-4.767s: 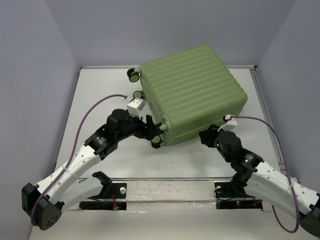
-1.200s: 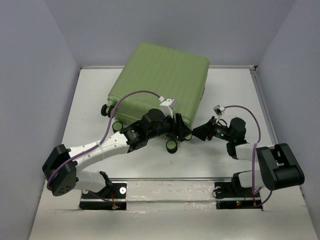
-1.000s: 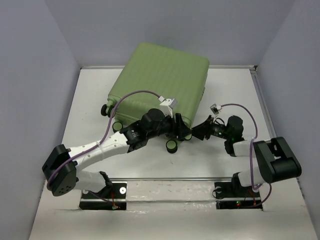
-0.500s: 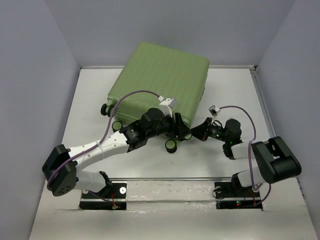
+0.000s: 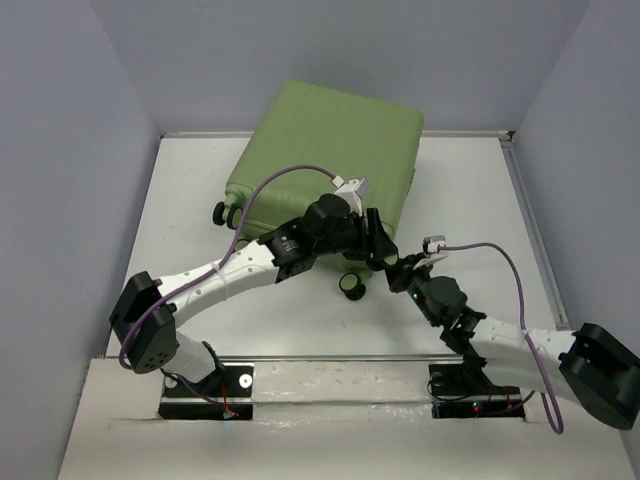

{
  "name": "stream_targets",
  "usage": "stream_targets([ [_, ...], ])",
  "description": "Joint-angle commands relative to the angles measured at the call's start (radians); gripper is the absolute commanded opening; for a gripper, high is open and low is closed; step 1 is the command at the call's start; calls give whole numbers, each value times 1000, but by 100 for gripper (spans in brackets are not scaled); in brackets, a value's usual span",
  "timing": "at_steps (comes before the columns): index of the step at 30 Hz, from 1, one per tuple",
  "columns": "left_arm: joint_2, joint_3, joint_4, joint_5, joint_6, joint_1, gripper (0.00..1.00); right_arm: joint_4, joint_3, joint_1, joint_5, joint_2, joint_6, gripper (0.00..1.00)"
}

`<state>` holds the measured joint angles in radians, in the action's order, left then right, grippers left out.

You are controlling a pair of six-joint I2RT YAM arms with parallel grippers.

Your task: Pack the luggage

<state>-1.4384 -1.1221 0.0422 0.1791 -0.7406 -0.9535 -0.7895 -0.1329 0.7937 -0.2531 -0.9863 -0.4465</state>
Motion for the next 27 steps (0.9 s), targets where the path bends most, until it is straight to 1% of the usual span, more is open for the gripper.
stream_targets([
  [1,-97,-238,466,122,-6,1,6,-129,-108,287,22,-54,58,7],
  [2,-120,-273,461,128,-12,1,6,-154,-119,346,-1,-101,84,7],
  [4,-148,-307,461,138,-28,-2,6,-206,-135,401,-56,-161,109,7],
  [5,-177,-342,458,158,-32,-5,6,-252,-152,451,-117,-219,132,7],
  [7,-197,-367,441,163,-31,-10,6,-298,-162,495,-178,-251,150,7],
  [9,-191,-367,418,140,-4,-10,6,-277,-162,516,-207,-238,154,7],
  [11,-168,-360,383,117,20,-1,6,-183,-151,525,-227,-191,146,7],
  [12,-156,-346,378,115,29,7,6,-142,-136,526,-236,-125,132,7],
  [15,-101,-315,361,100,44,42,6,14,-99,526,-241,-28,95,7],
  [16,-82,-311,348,99,53,50,6,91,-96,526,-230,24,86,7],
  [18,-73,-323,315,91,76,65,6,163,-91,526,-195,61,78,7],
  [19,-68,-329,291,82,92,68,6,262,-102,526,-178,78,74,7],
  [20,-62,-332,256,71,108,71,6,306,-102,526,-167,119,65,7],
  [22,-37,-320,243,65,130,93,6,354,-79,526,-153,178,43,7],
  [25,4,-277,237,63,136,111,6,468,-63,526,-182,291,26,7],
  [27,4,-254,269,97,107,111,6,461,-63,526,-183,298,26,7],
])
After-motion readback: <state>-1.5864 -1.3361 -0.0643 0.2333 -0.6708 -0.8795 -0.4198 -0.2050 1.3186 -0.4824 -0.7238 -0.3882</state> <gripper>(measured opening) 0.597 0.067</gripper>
